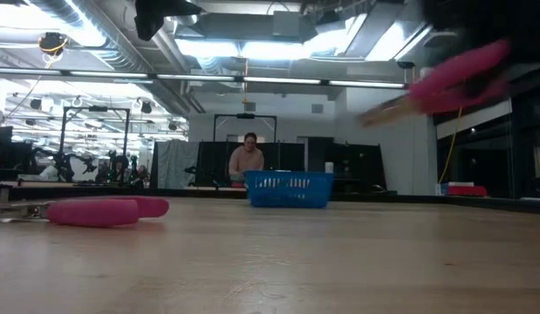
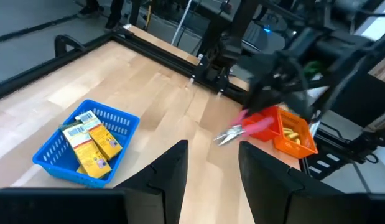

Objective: Pick & Place School Supplies
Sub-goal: Put the pink hole puncher into the red bin

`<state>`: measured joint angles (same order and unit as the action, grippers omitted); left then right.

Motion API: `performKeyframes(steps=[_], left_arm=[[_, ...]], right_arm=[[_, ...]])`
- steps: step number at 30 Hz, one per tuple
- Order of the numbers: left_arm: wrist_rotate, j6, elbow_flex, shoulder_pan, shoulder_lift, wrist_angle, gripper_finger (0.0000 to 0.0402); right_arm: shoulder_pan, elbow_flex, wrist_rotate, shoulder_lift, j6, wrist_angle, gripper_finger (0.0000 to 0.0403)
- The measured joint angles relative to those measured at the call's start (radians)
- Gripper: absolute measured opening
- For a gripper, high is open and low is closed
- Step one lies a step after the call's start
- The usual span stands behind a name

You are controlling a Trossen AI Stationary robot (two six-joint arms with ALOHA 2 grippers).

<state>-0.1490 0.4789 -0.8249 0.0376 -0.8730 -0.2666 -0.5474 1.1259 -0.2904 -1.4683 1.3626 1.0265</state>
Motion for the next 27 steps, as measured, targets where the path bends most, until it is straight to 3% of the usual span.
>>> performKeyframes(steps=[6, 13, 16, 27], left_arm=[[-0.023, -0.014, 0.0, 0.0, 0.0, -0.002, 0.0139], [-0.024, -0.022, 0.0, 0.0, 0.0, -0.003, 0.0139], [-0.025, -0.024, 0.0, 0.0, 0.0, -0.003, 0.0139], [-0.065, 0.002, 0.0, 0.0, 0.0, -0.006, 0.0139]], right_arm=[[-0.296, 0.0, 0.184, 0.08, 0.386, 0.205, 0.0027], [-0.602, 0.0, 0.332, 0.083, 0.752, 0.268, 0.0027], [-0.652, 0.0, 0.378, 0.069, 0.769, 0.277, 0.0027], [-0.667, -0.111, 0.339, 0.06, 0.744, 0.193, 0.0029]])
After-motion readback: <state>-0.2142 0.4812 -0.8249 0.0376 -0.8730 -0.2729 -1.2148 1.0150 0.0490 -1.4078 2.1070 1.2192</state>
